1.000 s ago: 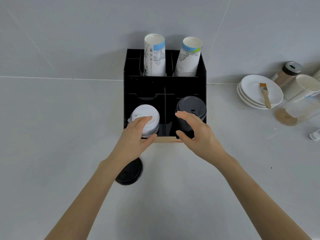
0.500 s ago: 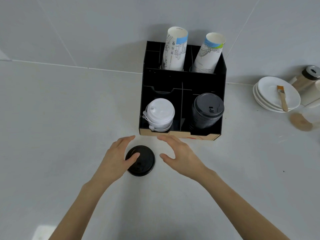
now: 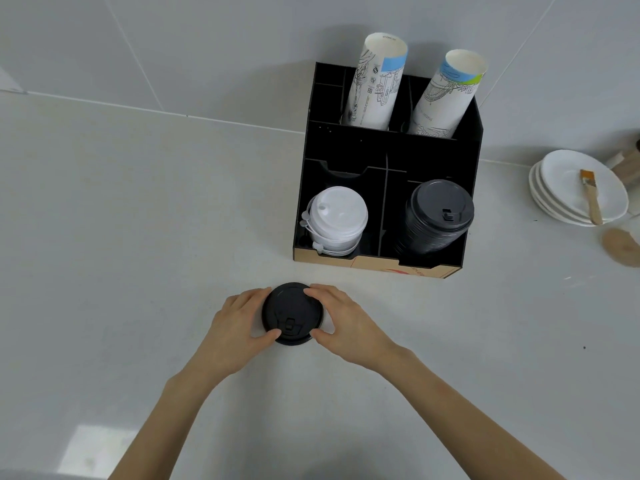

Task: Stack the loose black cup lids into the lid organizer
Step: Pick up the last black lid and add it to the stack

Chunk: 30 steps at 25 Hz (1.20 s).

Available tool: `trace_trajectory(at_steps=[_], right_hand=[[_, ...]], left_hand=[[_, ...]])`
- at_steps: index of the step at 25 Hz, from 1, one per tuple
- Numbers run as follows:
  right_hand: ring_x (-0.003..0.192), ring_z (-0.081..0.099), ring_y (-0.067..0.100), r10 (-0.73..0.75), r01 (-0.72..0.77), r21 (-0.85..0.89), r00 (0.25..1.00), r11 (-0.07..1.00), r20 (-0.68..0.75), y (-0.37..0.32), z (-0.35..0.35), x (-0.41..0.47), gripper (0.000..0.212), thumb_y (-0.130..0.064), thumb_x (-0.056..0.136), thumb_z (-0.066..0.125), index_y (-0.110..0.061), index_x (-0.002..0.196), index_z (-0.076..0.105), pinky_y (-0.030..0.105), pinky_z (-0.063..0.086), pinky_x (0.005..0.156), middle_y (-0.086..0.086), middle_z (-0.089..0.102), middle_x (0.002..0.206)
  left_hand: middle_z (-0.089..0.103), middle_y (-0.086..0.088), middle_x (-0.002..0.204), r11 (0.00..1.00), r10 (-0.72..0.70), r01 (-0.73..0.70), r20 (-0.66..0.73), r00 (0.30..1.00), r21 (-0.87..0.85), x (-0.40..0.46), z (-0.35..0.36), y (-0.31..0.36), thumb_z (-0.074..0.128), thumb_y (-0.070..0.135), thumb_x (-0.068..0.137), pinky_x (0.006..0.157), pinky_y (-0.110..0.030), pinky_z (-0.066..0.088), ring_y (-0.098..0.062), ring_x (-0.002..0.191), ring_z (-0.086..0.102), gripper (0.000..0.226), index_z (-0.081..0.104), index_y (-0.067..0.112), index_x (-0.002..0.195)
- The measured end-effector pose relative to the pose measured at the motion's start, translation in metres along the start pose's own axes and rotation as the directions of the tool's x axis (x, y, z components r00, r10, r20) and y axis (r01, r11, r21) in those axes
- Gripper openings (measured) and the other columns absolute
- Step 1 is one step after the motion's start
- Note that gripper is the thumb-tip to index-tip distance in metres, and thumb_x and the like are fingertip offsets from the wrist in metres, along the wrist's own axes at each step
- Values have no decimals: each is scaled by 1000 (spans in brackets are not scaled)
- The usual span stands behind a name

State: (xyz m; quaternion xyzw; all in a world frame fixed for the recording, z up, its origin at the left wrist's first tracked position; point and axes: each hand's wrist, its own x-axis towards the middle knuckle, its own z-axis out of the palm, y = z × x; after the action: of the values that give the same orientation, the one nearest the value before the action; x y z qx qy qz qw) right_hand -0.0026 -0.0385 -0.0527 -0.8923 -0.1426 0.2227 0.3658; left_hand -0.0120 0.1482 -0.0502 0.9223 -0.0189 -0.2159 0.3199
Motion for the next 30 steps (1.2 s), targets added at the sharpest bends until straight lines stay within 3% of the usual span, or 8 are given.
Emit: trace_trajectory(at_steps=[3, 8, 18, 23, 27, 30], right_hand=[[133, 28, 18, 3, -4, -9, 1000, 1000, -4, -1, 4, 1, 57, -11, 83, 56, -17, 134, 31, 26, 24, 110, 2, 29, 147], [134, 29, 18, 5, -5, -4, 1000, 1000, -12, 1, 6, 0, 58, -11, 83, 56, -17, 134, 31, 28, 25, 111, 1, 29, 147], [133, 30, 14, -15, 20, 69, 997, 997, -78, 3, -4, -16, 58, -12, 83, 56, -20, 134, 31, 18, 23, 108, 0, 29, 146], [133, 30, 13, -30, 41, 83, 992, 996, -123, 4, -20, -29, 57, -13, 83, 57, -22, 134, 32, 15, 23, 105, -1, 28, 146], [129, 30, 5, -40, 58, 91, 982, 994, -182, 7, -38, -41, 54, -15, 83, 58, -23, 131, 36, -5, 17, 96, -4, 31, 145], [126, 32, 1, -29, 54, 96, 971, 994, -238, 10, -56, -49, 50, -18, 83, 59, -24, 129, 39, -9, 16, 92, -6, 34, 144]], left_hand=[[39, -1, 141, 999, 11, -12, 17, 1000, 48, 1, 1, -1, 36, 63, 53, 105, -38, 30, -24, 129, 30, 93, 28, 20, 135], [37, 0, 142, 995, 49, -49, 6, 999, 86, 0, 4, -5, 28, 64, 49, 105, -36, 29, -23, 128, 30, 97, 25, 21, 136], [40, 0, 136, 993, 85, -89, -58, 995, -79, -6, 8, 15, 41, 63, 55, 99, -22, 26, -18, 121, 37, 89, 30, 22, 133], [40, 0, 136, 983, 142, -154, -114, 983, -103, -7, 9, 32, 64, 33, 77, 99, -24, 28, -18, 122, 38, 65, 32, 21, 132], [41, 8, 128, 971, 196, -215, -162, 967, -108, -7, 8, 52, 64, 31, 78, 96, -21, 28, -13, 118, 41, 60, 35, 23, 130], [38, 16, 119, 955, 239, -266, -186, 953, -131, -4, 5, 72, 63, 30, 79, 92, -18, 27, -5, 110, 40, 56, 37, 24, 129]])
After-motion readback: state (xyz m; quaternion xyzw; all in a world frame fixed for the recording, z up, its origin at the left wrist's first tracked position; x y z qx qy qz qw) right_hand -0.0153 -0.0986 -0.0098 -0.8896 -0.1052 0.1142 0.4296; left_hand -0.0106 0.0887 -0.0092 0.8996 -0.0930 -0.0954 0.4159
